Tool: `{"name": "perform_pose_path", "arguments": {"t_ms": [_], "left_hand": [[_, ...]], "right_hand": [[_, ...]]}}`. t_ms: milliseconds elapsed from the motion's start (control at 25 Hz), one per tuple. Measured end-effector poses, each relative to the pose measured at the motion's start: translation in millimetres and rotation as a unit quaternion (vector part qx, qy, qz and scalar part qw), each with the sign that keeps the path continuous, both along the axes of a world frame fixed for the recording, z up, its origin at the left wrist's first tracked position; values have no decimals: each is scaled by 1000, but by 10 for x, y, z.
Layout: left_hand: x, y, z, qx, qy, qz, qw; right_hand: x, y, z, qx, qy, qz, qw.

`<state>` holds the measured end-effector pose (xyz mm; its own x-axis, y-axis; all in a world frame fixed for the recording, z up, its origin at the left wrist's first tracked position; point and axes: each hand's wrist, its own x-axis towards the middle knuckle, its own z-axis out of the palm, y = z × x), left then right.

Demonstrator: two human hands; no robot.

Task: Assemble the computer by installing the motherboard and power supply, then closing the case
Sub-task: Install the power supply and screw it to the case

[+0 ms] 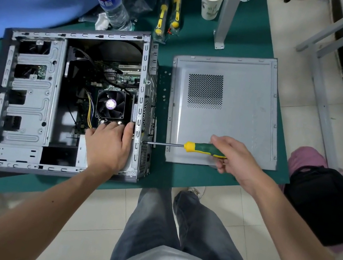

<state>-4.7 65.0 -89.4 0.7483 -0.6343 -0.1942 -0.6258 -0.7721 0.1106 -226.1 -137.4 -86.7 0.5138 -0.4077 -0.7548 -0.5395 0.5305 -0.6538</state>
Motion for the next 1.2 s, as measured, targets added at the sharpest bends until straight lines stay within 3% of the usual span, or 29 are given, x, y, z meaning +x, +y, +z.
{"name": "perform_pose_path", "arguments": {"t_ms": [120,360,800,880,1000,1120,1200], "left_hand": [[13,4,-10,-1,-1,5,1000],[13,15,-28,-5,-6,11,1000],[-1,20,-24,-16,-9,13,1000],[-2,22,-29,-11,-9,11,1000],[2,17,-29,-6,-14,8,1000],[4,14,-17,-3,-17,5,1000],[2,-1,0,-3,-15,4,1000]], "right_hand": [[-64,-16,-28,16,-63,-46,997],[-37,-118,30,-24,-2,18,1000],[-32,-84,10,-79,-22,78,994],[-89,-173,-7,-46,-42,17,998],[-135,-249,-51,90,-70,-70,991],[158,-173,-163,177,-78,-1,981],[563,-126,-262,135,-53,17,989]]}}
